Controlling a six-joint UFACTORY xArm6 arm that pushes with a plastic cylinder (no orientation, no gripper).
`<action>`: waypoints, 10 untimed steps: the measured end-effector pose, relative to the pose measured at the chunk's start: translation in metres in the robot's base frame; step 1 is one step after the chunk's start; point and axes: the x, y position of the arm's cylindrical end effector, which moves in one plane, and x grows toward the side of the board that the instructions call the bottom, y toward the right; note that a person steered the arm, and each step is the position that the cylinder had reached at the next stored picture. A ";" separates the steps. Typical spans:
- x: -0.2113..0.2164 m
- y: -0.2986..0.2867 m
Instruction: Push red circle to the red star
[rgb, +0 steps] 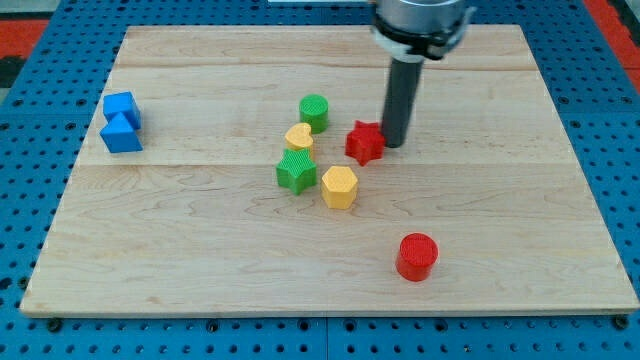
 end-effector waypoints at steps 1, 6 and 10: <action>0.009 0.002; 0.107 0.039; 0.145 0.012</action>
